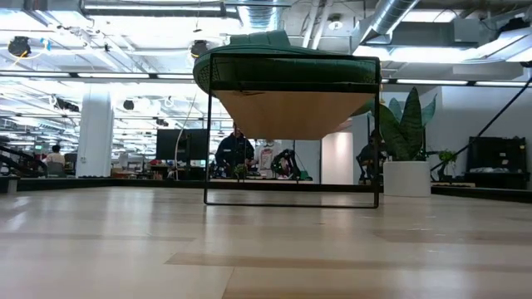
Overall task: Pick and place slides into the shelf
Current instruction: Adjust the slides on the shelf
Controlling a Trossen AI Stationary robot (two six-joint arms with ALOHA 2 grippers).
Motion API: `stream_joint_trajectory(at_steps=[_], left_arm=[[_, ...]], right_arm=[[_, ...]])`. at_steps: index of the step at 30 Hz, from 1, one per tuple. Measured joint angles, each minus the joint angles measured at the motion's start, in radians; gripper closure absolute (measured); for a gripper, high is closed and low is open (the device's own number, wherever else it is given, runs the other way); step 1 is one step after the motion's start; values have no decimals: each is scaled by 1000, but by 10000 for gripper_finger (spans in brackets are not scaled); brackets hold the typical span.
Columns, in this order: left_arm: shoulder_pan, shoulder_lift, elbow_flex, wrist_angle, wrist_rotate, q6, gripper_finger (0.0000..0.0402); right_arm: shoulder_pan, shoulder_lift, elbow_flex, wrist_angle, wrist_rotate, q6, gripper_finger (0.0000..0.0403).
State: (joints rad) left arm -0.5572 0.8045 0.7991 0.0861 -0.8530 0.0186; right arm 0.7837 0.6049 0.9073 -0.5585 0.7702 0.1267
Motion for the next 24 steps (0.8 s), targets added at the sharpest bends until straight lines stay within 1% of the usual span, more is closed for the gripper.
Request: stream_joint_trajectory(at_steps=[4,8,11,13,18,22,24], left_arm=[[-20,-59,-85,21,-1,-58,401],[-26,-105,-186,119,6,-85,401],[-31,-142,-250,179,68,-84,401],[-32,-166,-284,204,115,-99,401],[-31,-219,-355,227,224,-181,401],[-31,-235,-408,224,266,-254,401],[-31,-241,-436,224,269,-298,401]], right_arm=[[81,-45,-17,1,13,-9,403],[136,-122,-114,97,18,-14,403],[163,-178,-201,162,20,-7,403],[174,-211,-255,174,16,19,403],[189,-267,-351,203,16,106,403],[188,-272,-408,218,17,190,403],[179,-269,-444,262,21,220,403]])
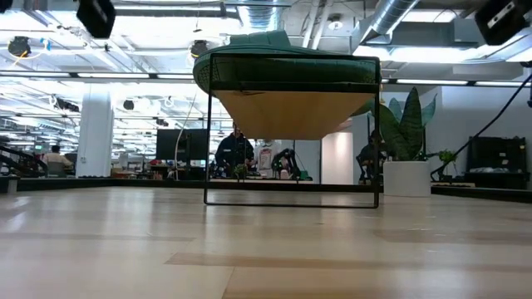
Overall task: Pick and place slides into the shelf
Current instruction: Adjust the slides on the shelf
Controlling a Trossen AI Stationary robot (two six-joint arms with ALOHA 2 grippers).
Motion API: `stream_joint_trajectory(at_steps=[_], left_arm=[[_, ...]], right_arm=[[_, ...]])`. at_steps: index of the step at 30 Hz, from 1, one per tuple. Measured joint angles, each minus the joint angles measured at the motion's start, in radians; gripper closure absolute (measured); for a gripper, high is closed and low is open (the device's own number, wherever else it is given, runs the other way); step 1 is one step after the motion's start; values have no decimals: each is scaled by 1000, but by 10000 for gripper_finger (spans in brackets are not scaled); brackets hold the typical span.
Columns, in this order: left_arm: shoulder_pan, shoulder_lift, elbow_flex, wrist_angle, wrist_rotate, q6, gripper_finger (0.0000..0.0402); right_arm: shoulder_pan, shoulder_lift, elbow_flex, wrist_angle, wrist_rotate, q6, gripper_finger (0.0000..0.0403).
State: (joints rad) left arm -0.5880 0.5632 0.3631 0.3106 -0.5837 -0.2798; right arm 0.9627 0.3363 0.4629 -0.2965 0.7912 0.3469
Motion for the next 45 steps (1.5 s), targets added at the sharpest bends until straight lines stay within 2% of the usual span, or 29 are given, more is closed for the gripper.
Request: stream_joint_trajectory(at_steps=[4,8,13,16,18,22,29,33,38,45], left_arm=[[0,-5,-34,38,-16,-42,401],[12,-22,-36,45,-91,-18,401],[77,-61,-37,-62,-88,-53,401],[125,-95,-37,-90,-42,-63,401],[165,-104,-37,-93,10,-67,401],[255,-105,-37,-94,132,-80,401],[458,-19,-4,-54,348,-102,401],[570,111,98,-49,512,-90,401],[679,350,248,-52,729,-61,401],[725,625,427,-61,926,-57,401]], right_arm=[[-37,28,-46,156,36,11,403],[-103,93,-62,302,71,-3,403],[-229,255,-62,454,54,1,403],[-302,370,-62,576,11,12,403],[-332,434,-56,644,-13,12,403],[-360,522,-3,655,-28,12,403],[-384,595,50,655,-29,12,403],[-383,601,50,652,-29,12,403],[-378,601,50,646,-28,29,403],[-350,600,50,642,-28,39,403]])
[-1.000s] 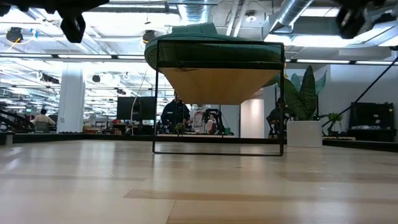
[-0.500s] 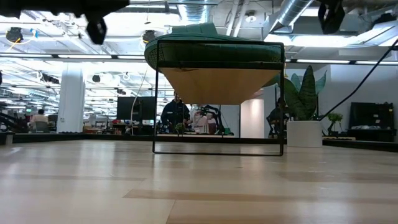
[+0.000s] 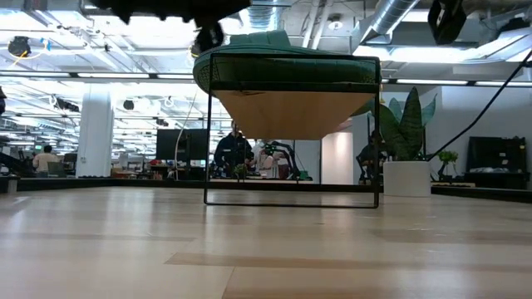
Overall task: Pick and place slides into the shelf
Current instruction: Adjust the slides on the shelf
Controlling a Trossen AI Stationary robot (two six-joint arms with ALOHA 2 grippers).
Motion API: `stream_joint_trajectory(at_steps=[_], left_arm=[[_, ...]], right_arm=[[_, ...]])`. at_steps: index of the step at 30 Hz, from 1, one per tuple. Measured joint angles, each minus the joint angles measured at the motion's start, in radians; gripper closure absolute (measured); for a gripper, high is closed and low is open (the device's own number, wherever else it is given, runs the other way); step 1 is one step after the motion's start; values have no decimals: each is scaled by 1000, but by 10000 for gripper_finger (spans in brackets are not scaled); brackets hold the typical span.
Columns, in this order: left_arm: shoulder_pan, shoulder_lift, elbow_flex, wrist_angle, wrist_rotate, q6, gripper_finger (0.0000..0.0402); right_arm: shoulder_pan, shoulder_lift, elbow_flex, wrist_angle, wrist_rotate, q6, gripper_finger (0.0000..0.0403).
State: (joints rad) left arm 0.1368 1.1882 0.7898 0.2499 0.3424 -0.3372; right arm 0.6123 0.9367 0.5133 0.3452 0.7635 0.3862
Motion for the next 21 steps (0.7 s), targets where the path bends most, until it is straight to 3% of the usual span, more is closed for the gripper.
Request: stream_joint_trajectory(at_steps=[7,11,21], left_arm=[[-44,91,99,-35,65,8,401],[-54,92,104,-131,-7,20,401],[-54,91,104,-190,-123,20,401]], right_arm=[[29,0,0,-2,0,25,403],[44,0,0,-7,19,26,403],[49,0,0,-8,24,26,403]])
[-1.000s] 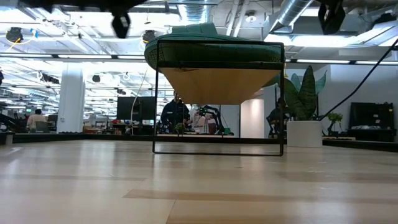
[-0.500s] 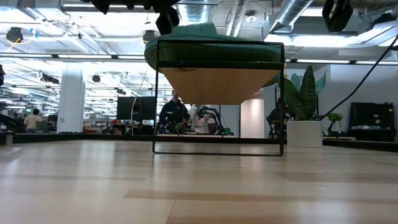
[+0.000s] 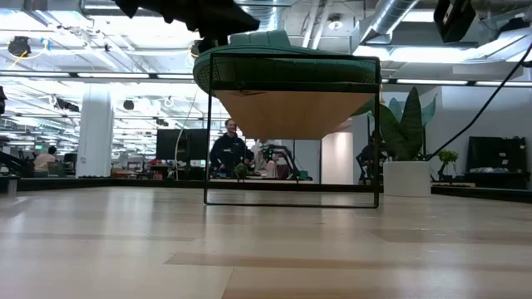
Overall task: Pick and place slides into the shelf
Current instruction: Adjust the slides on the shelf
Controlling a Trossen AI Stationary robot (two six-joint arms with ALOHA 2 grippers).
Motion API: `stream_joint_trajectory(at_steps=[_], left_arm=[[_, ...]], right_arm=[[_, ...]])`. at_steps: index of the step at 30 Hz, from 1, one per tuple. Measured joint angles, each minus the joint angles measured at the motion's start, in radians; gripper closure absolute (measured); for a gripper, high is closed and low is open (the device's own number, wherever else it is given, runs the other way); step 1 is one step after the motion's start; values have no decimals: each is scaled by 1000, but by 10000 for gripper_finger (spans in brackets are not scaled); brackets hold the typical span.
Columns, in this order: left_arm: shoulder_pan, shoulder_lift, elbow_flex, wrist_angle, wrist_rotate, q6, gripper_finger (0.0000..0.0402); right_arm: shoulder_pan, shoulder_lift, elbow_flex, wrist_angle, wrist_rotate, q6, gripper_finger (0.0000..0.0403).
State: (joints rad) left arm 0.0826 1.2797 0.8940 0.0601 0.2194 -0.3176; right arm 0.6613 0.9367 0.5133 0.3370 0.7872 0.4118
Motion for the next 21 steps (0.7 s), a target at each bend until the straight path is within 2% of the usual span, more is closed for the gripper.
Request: stream_joint_trajectory(at_steps=[4,21], left_arm=[[0,0,0,-46,-43,0,401],[-1,8,0,-66,-47,-5,401]], right_arm=[[0,0,0,0,0,0,403],[0,0,0,-14,1,0,403]])
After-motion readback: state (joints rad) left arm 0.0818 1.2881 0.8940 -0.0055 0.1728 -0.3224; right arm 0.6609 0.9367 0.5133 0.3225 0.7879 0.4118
